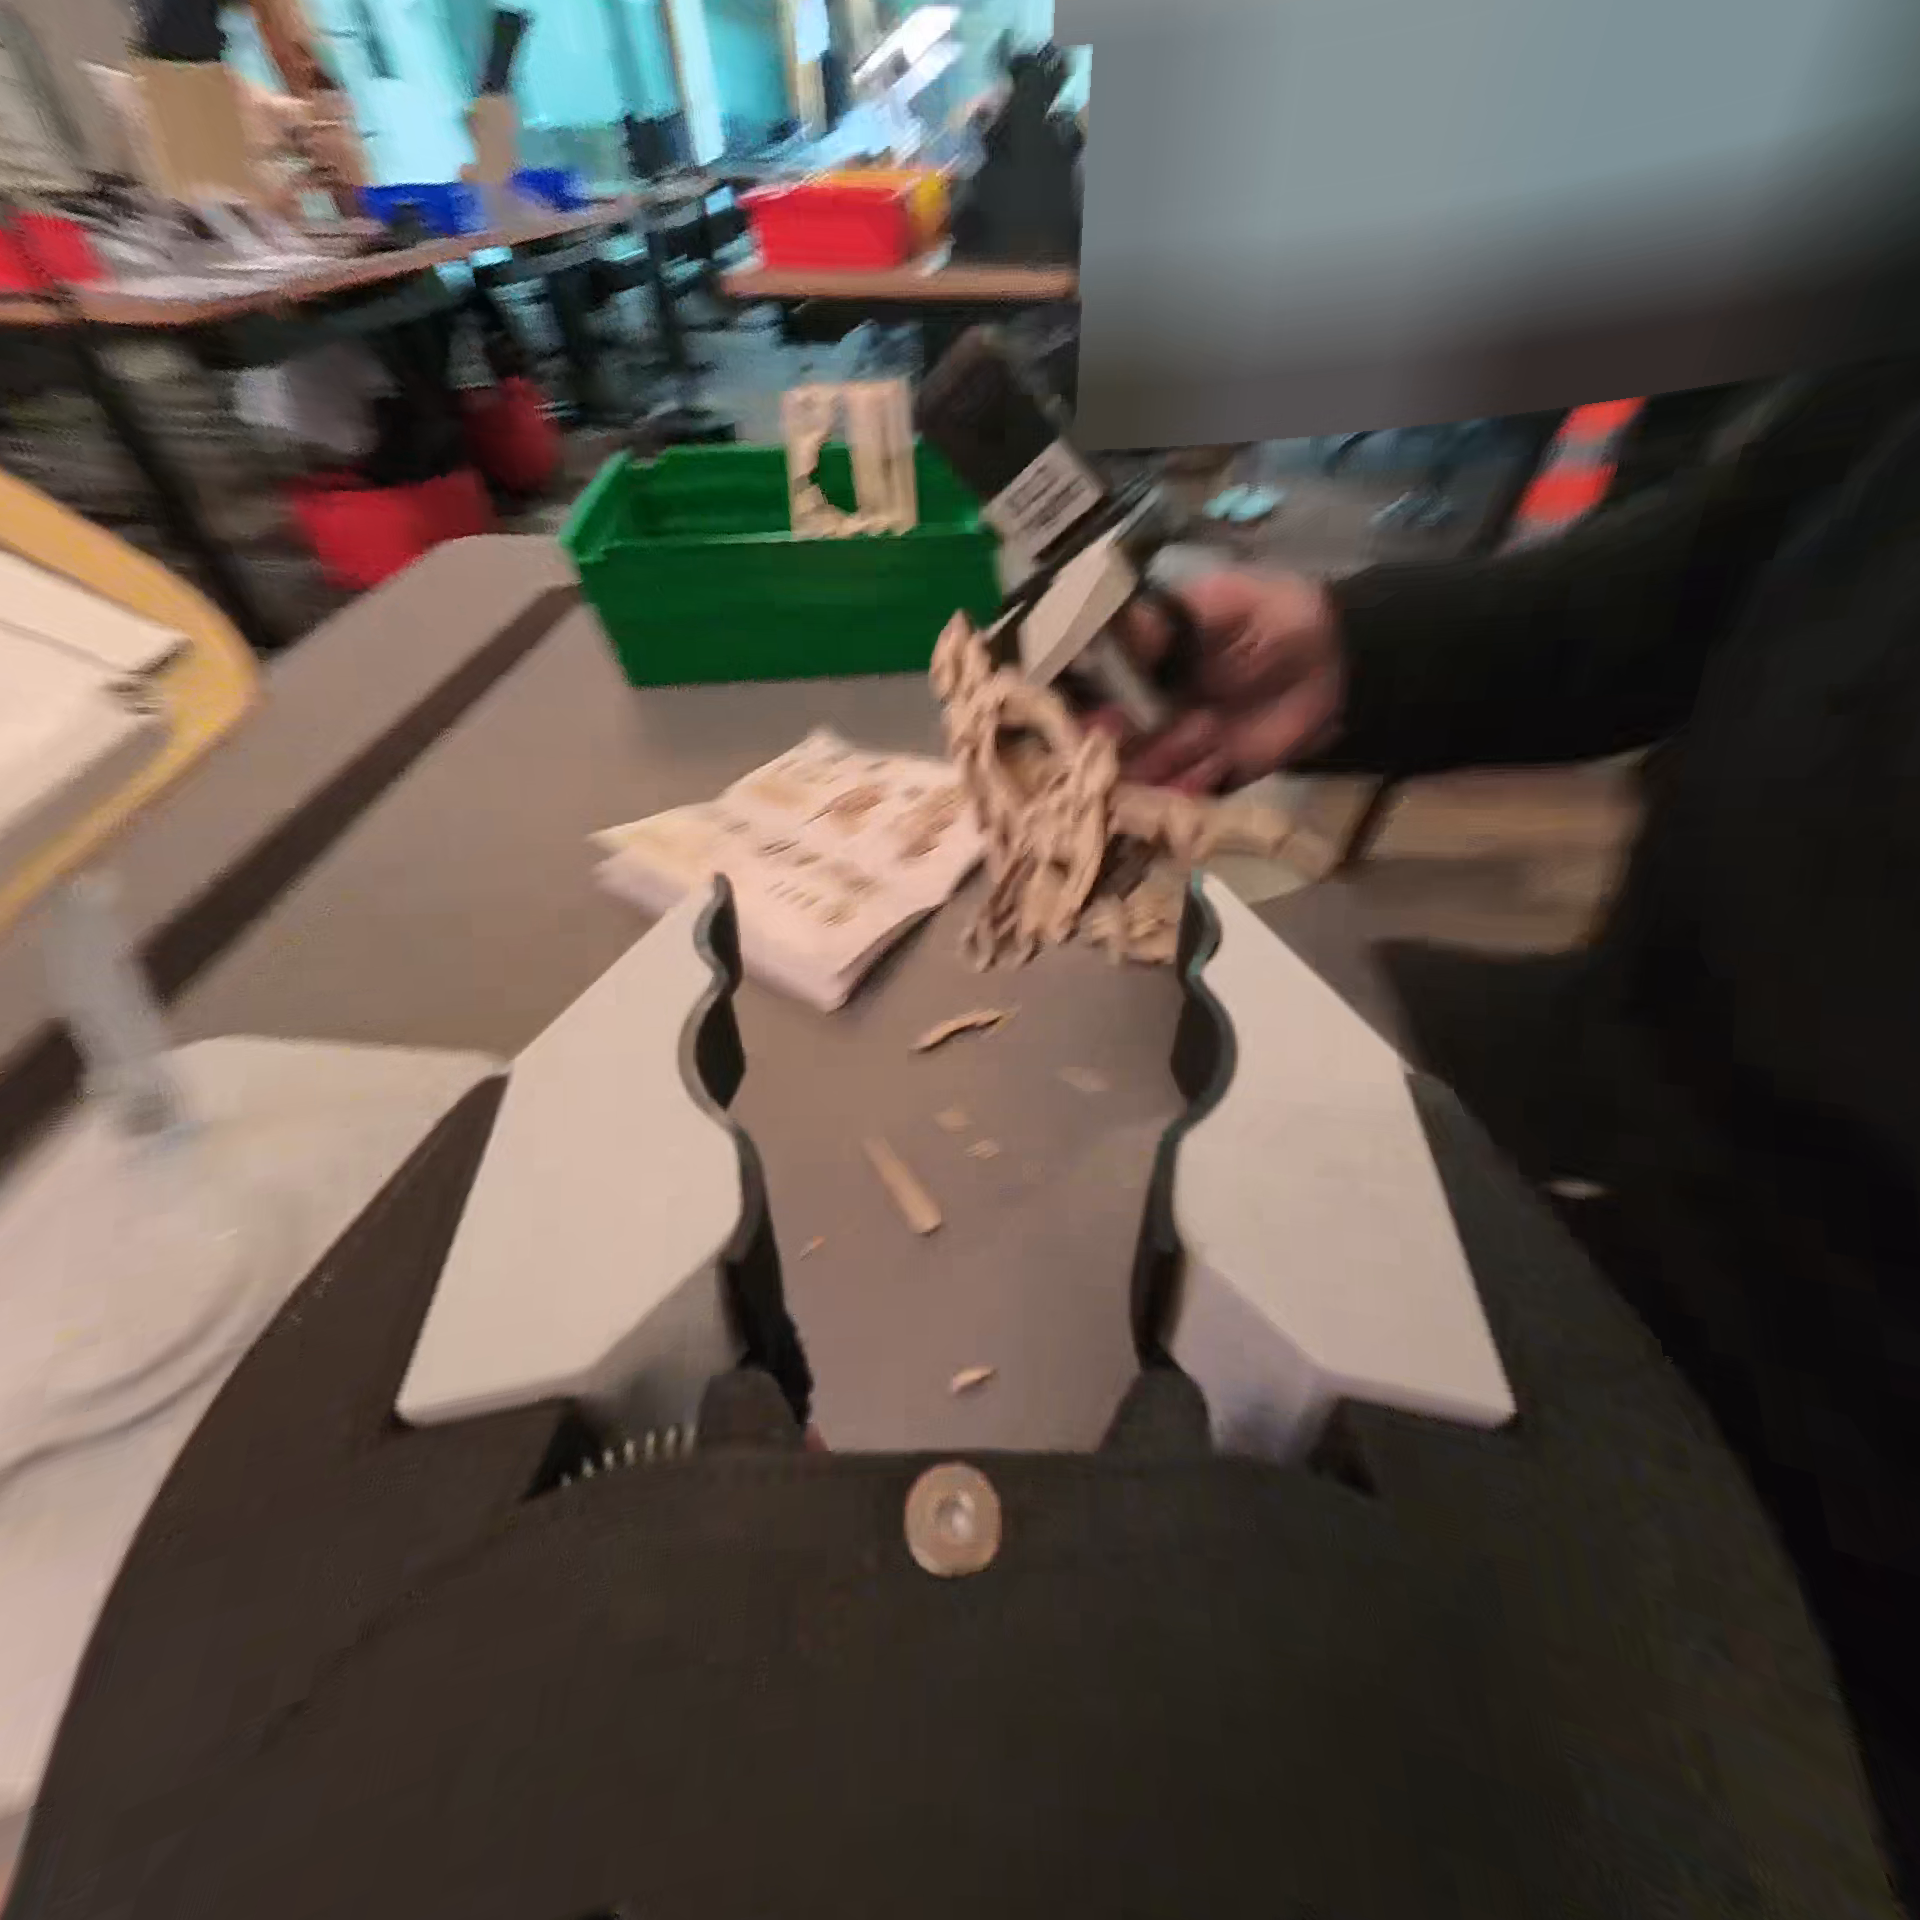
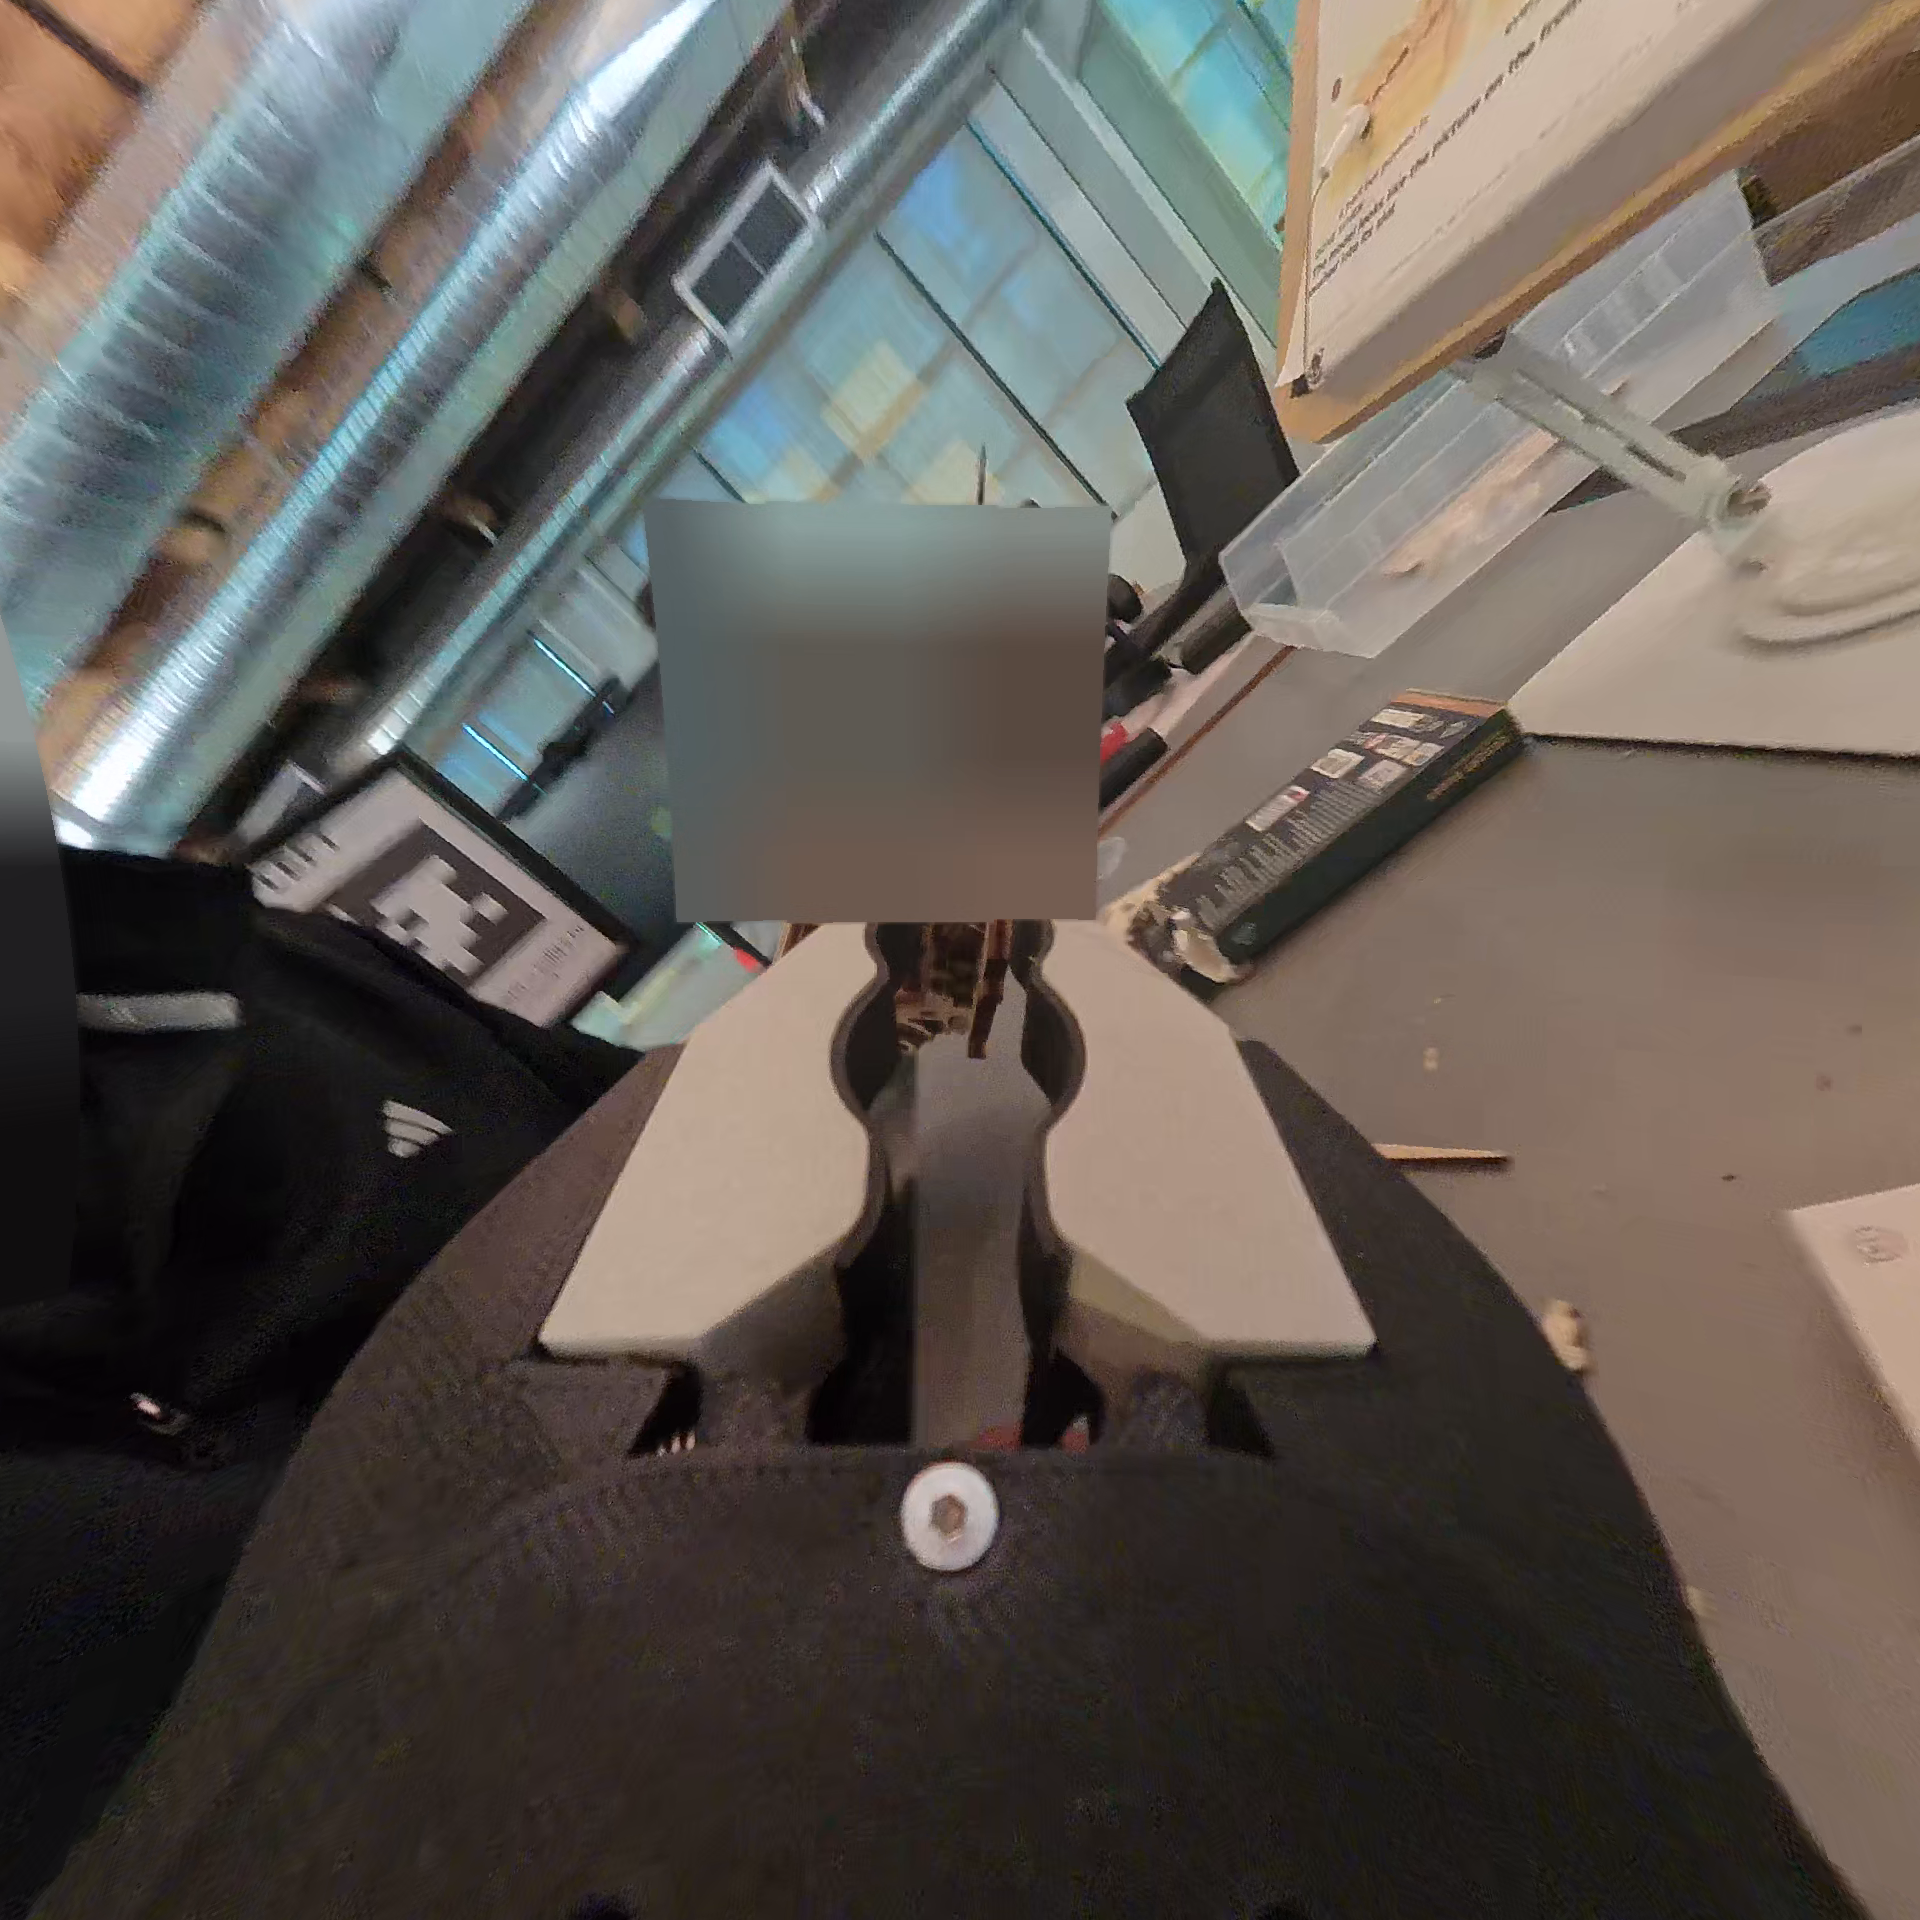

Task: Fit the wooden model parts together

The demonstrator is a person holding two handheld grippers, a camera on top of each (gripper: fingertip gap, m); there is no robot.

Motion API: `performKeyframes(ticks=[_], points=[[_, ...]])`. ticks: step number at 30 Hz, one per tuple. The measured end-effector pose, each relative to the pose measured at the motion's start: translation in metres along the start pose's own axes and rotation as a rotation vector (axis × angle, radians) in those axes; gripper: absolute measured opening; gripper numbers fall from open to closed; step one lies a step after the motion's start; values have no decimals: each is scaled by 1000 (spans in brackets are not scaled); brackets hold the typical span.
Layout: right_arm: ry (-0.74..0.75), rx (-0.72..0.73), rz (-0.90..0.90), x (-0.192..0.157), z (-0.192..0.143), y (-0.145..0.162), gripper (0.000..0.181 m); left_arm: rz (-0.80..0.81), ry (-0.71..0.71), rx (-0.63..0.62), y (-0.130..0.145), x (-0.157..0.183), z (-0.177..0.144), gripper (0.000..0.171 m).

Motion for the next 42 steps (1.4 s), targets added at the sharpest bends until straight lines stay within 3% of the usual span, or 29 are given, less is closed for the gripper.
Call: performKeyframes(ticks=[4,8,12,14,19,28,32,33,42], points=[[35,-149,-244,-9,4,-9,15,-174,248,7,-8,-16,19,82],[37,-267,-433,-21,15,-14,15,-158,335,-150,0,-17,65,80],[41,-299,-557,-29,22,-14,14,-146,432,-223,7,-11,89,60],[44,-285,-596,-30,20,-13,14,-121,455,-237,9,-6,93,47],[60,-284,-658,-31,20,-11,14,-60,409,-203,12,-2,93,40],[153,-381,-629,-39,35,-36,34,-170,415,114,14,-11,84,39],[107,-358,-463,-31,37,-40,26,-217,432,152,12,-11,86,39],[93,-334,-431,-29,36,-41,15,-231,423,142,12,-11,87,40],[120,-259,-331,-24,35,-45,14,-351,381,179,5,-13,87,39]])
Point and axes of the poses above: each gripper's, where its closed fingertips meet, z out along the fingers, y out of its underside, x = y × z across the jaws, the point moved 10 cm from there along -z, back along the fingers, and after that the axes turned 11 degrees about -z, right-handed, at the moved point
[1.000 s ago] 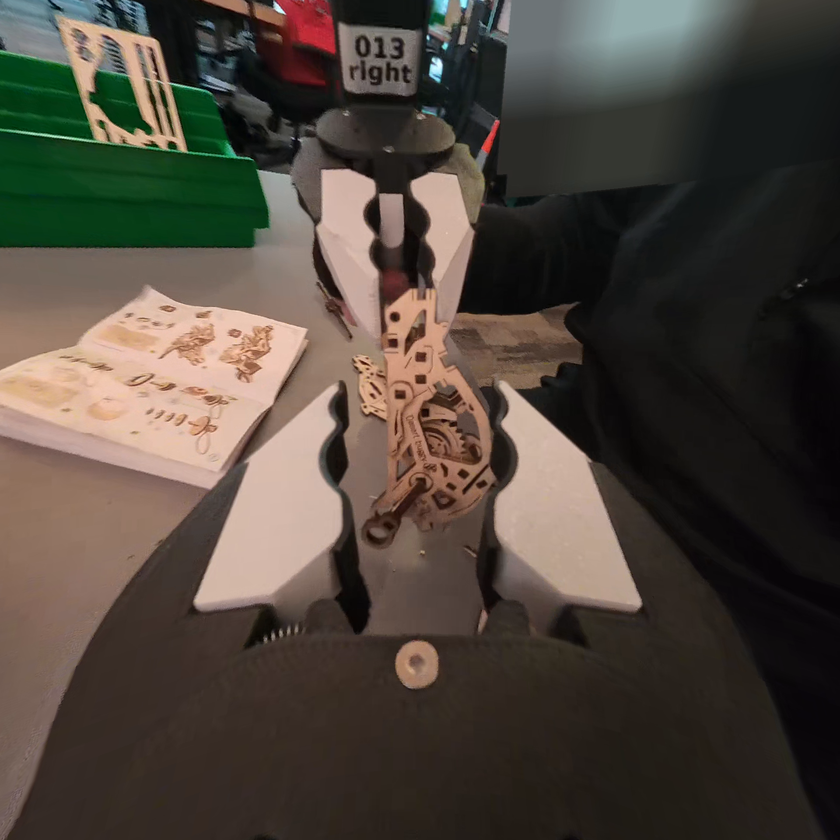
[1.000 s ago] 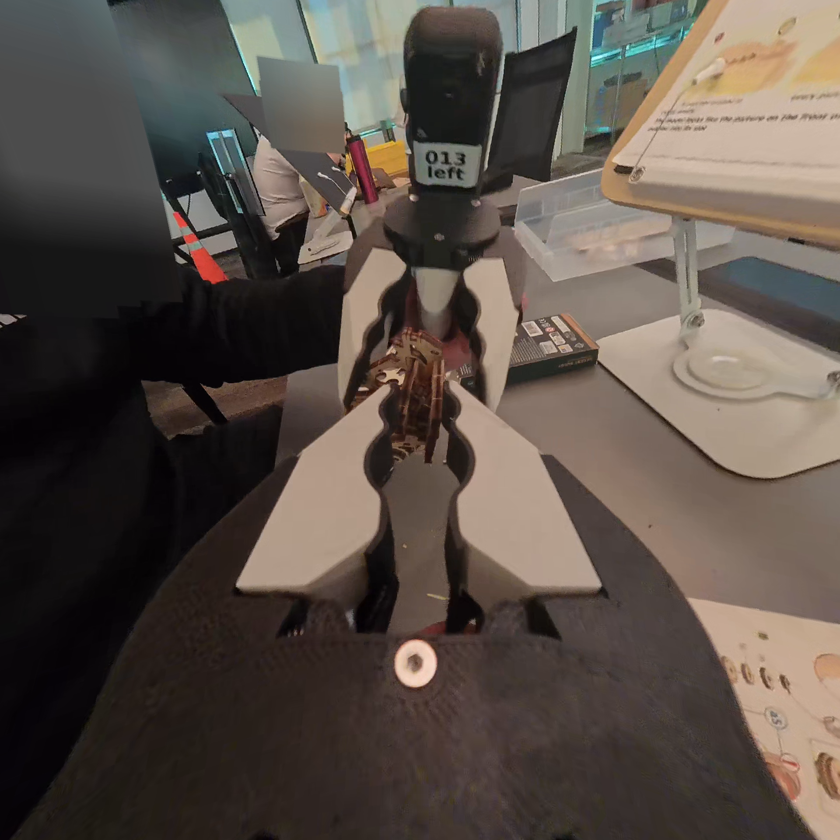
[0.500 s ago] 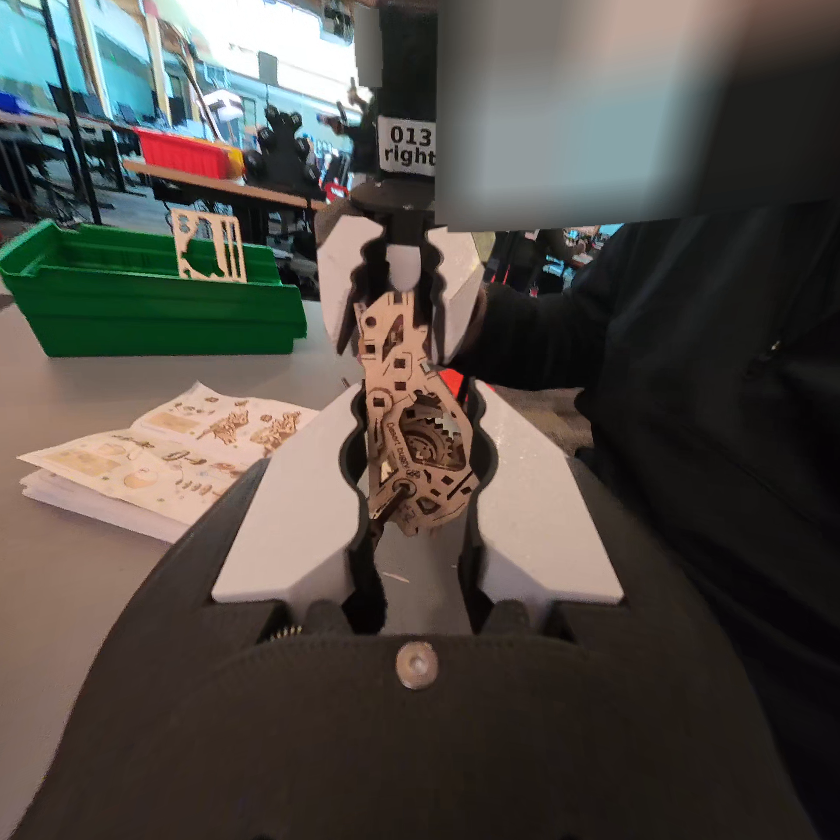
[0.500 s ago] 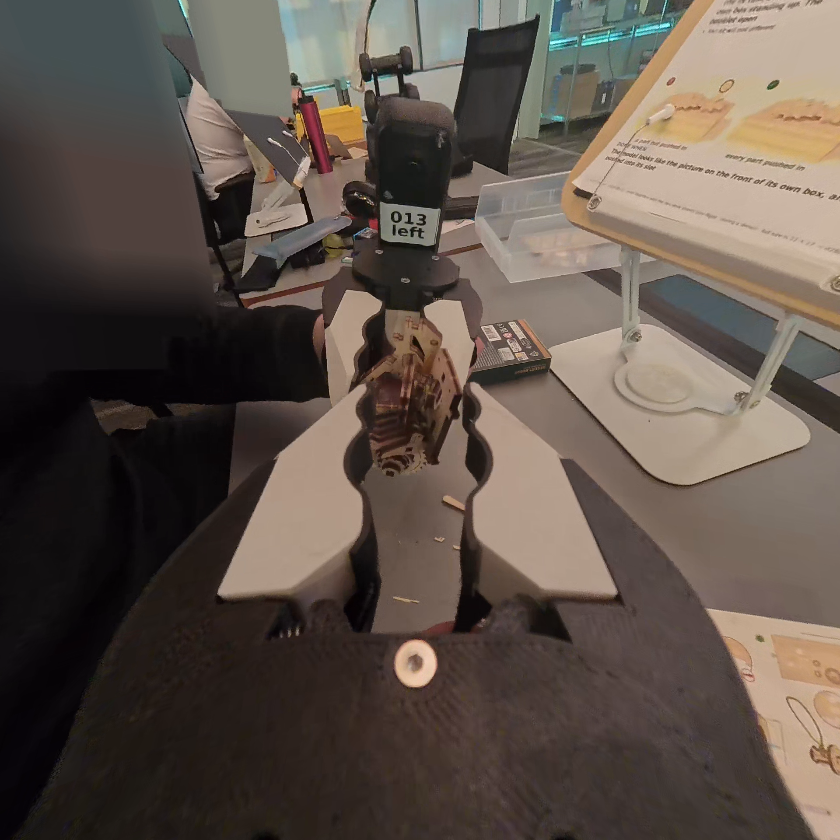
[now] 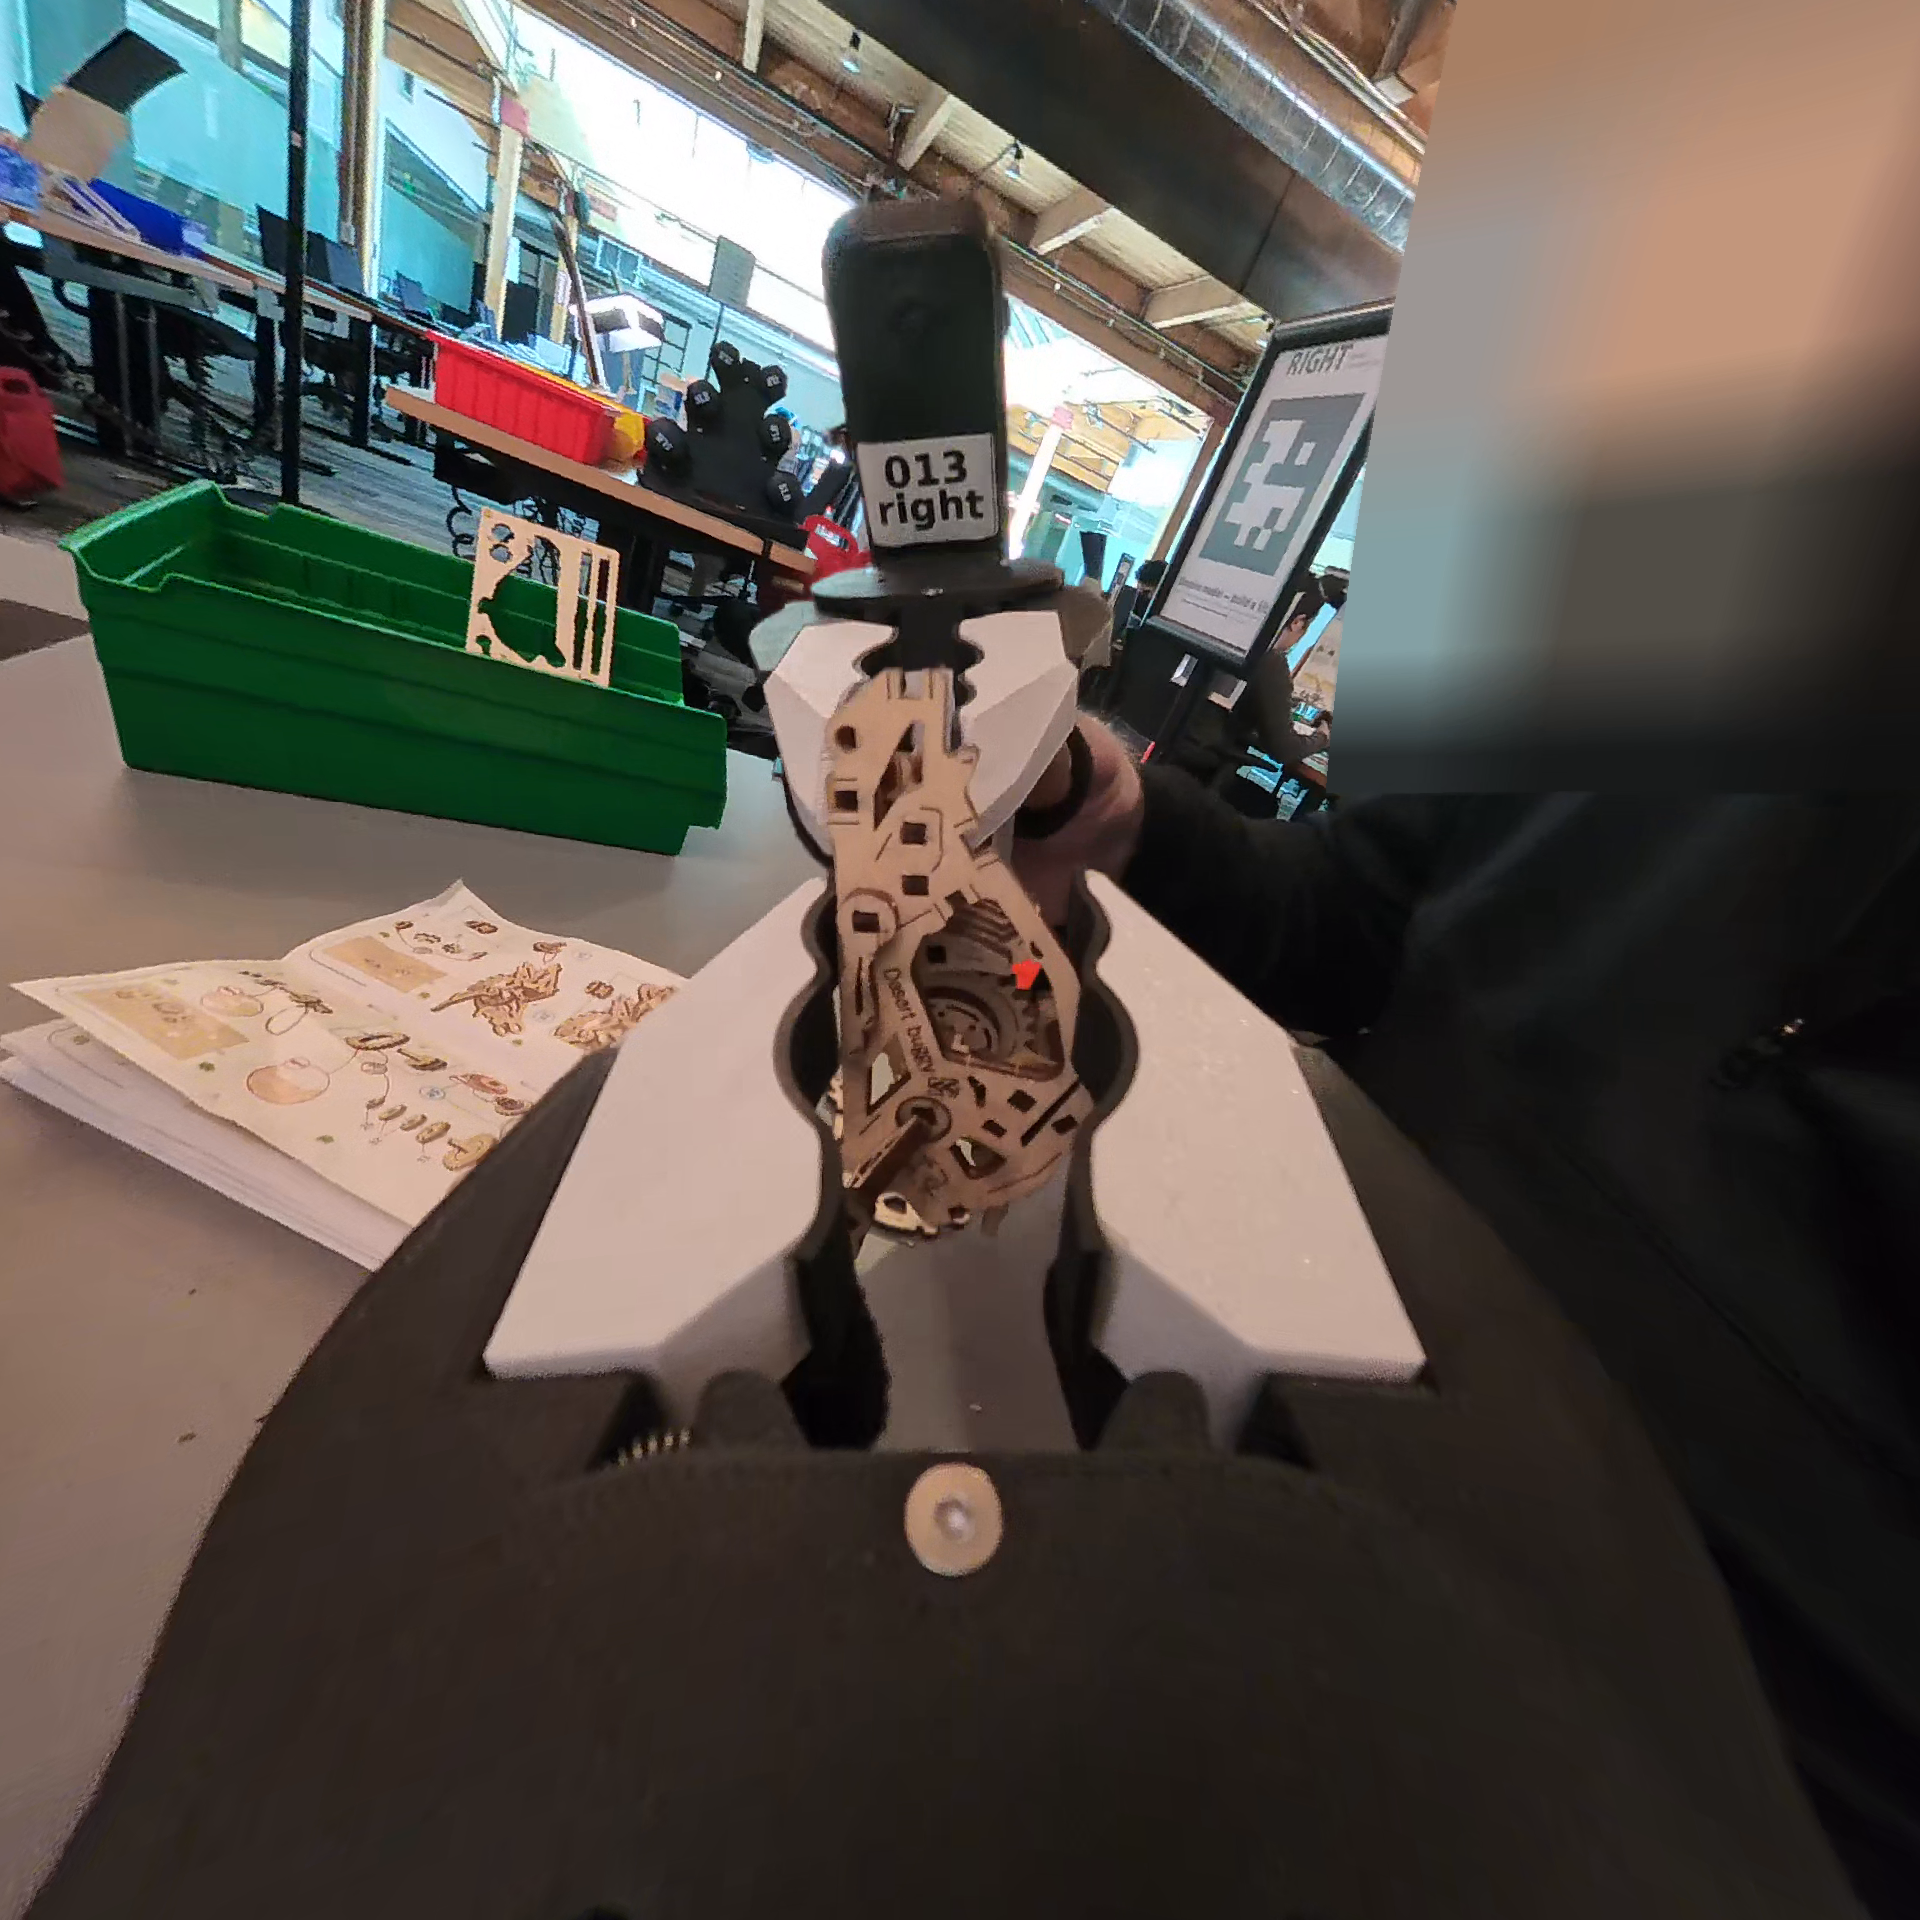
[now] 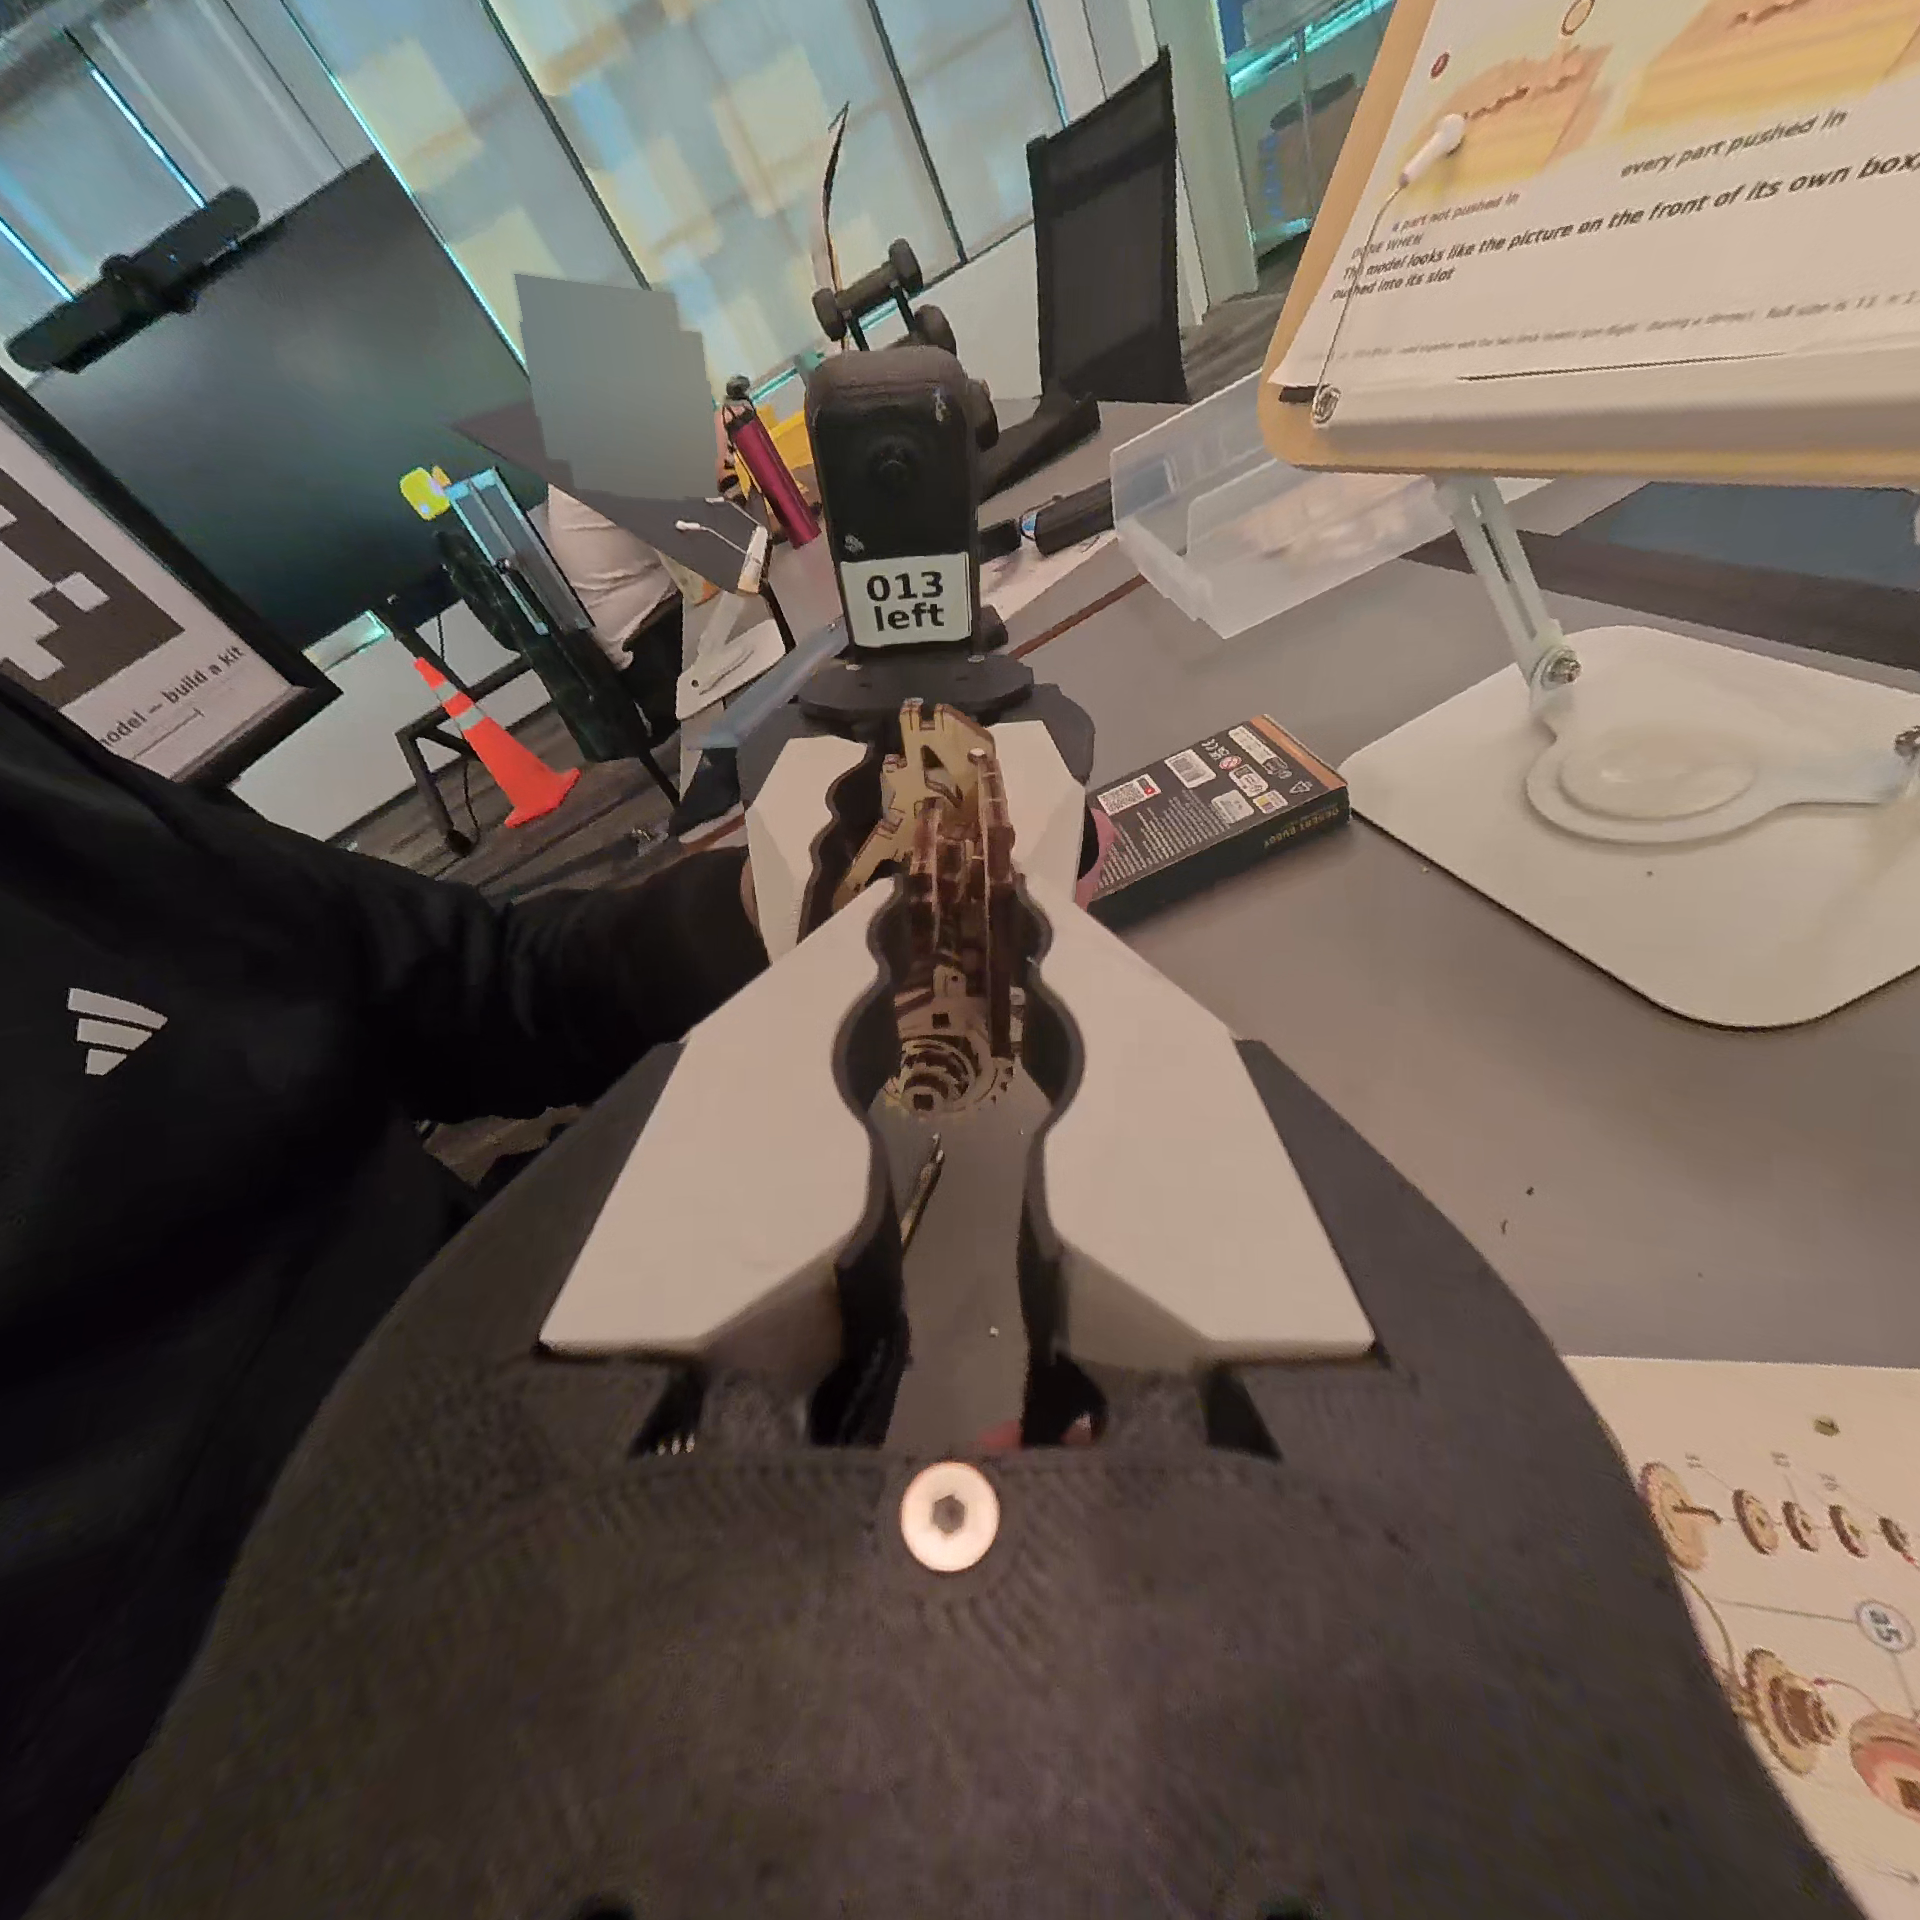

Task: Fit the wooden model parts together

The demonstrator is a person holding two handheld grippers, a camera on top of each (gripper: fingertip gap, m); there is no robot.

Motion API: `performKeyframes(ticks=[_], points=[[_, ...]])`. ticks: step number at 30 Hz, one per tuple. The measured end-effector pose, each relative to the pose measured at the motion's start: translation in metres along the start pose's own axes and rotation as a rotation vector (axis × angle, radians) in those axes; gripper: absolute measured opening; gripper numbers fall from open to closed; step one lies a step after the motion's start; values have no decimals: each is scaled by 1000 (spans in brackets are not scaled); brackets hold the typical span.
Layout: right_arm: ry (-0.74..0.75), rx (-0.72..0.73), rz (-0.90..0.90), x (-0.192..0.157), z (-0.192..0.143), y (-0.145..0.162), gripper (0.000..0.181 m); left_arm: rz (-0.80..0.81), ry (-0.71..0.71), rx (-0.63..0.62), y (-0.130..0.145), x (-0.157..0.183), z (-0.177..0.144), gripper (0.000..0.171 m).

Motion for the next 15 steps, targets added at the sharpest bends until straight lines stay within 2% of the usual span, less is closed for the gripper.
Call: performKeyframes(ticks=[6,15], points=[[24,75,45,-3,0,-2,13,29,-52,34,-4,6,1,39],[-84,179,226,7,-3,-3,16,48,-30,56,-9,6,5,39]])
Point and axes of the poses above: each gripper's, where its closed fingertips meet, z out along the fingers, y out of its underside, x = y × z across the jaws, the point moved 10 cm from there along -z, back along the fingers, and after that the axes turned 11 degrees about -z, right-handed, at the moved point
